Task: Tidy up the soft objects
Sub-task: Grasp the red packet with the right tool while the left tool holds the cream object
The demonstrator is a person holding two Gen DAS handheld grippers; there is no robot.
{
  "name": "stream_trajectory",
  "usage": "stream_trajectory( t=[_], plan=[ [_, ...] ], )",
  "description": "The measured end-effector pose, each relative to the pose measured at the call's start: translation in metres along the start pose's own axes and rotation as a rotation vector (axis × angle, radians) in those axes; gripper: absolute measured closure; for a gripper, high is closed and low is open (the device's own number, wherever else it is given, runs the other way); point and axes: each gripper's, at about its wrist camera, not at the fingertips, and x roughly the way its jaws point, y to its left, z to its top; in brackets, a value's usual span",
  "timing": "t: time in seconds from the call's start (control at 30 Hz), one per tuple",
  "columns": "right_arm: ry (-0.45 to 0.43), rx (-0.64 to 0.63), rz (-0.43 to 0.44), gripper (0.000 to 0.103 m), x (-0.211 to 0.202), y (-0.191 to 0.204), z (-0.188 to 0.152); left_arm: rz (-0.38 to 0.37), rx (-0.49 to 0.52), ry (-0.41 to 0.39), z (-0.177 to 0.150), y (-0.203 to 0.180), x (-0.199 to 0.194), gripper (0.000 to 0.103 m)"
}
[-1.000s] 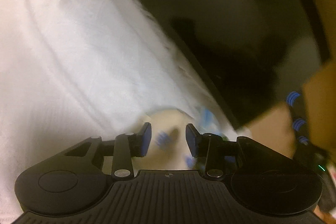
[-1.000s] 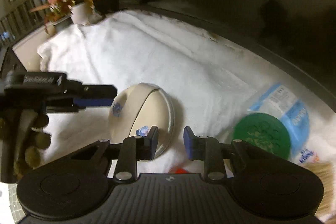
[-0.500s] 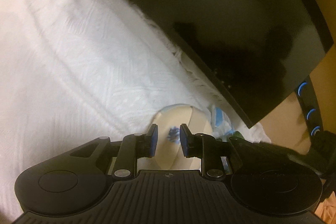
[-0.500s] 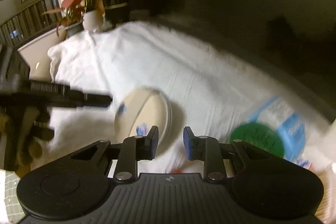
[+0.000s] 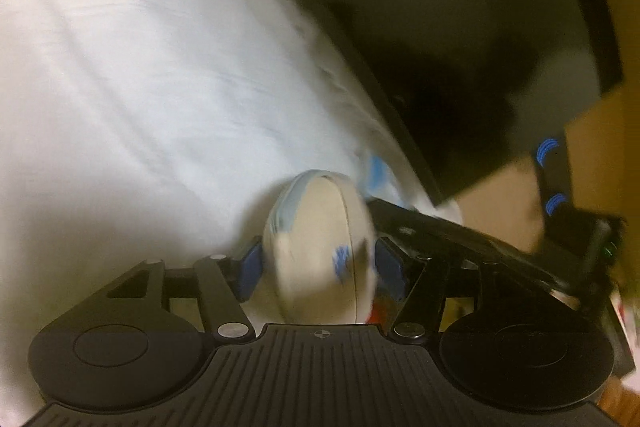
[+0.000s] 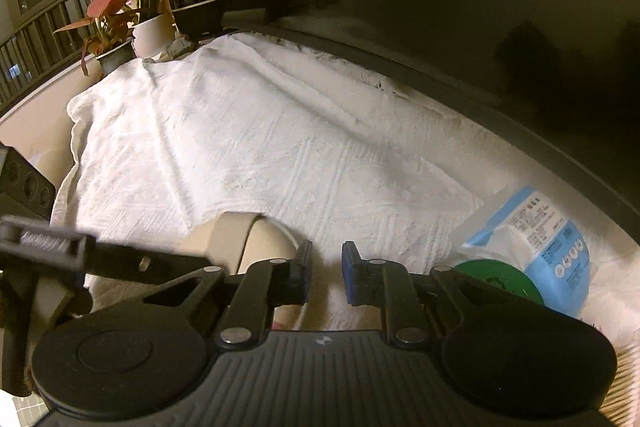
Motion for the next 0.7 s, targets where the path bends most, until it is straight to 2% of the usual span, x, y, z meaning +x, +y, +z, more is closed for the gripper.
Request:
stream_trajectory(
  t=[0.07,0.13,0.17,0.27,0.33,0.37,0.4,0.43,0.57,0.7],
  plan=[
    [0.016,0.003,0.015,0.087,-0.001,-0.002,-0.004,-0.002,0.015,0.021,-0.001,-0.009,0.009,0.042],
    [0.019,-0.022,-0.001,0.087,-0.004,0.001,-0.008,0.052,0.063,0.038,-0.002,-0.018,0.018,0.05],
    [0.015,-0.028,-0.004,0.087,-0.011,0.001,-0.008,0.086,0.092,0.038,-0.004,-0.025,0.02,0.05],
    [-0.076,-0.047,-0.012,0.086,-0.059,-0.009,-0.011,0.138,0.066,-0.011,-0.01,-0.035,0.009,0.057],
    [-0.139,-0.107,-0.06,0.076,-0.092,-0.015,-0.018,0.19,0.05,-0.069,-0.019,-0.046,0.001,0.058],
    [-0.148,-0.143,-0.083,0.059,-0.102,-0.017,-0.024,0.226,0.045,-0.095,-0.023,-0.05,-0.005,0.058],
    [-0.139,-0.183,-0.093,0.041,-0.11,-0.018,-0.03,0.267,0.039,-0.115,-0.025,-0.052,-0.012,0.058],
    [-0.115,-0.223,-0.084,0.037,-0.114,-0.019,-0.037,0.299,0.042,-0.142,-0.027,-0.056,-0.018,0.058],
    [0.001,-0.331,-0.004,0.037,-0.106,-0.013,-0.068,0.353,0.098,-0.234,-0.032,-0.073,-0.044,0.058],
    [0.048,-0.318,0.031,0.037,-0.082,-0.006,-0.075,0.359,0.099,-0.267,-0.032,-0.08,-0.054,0.058]
  ],
)
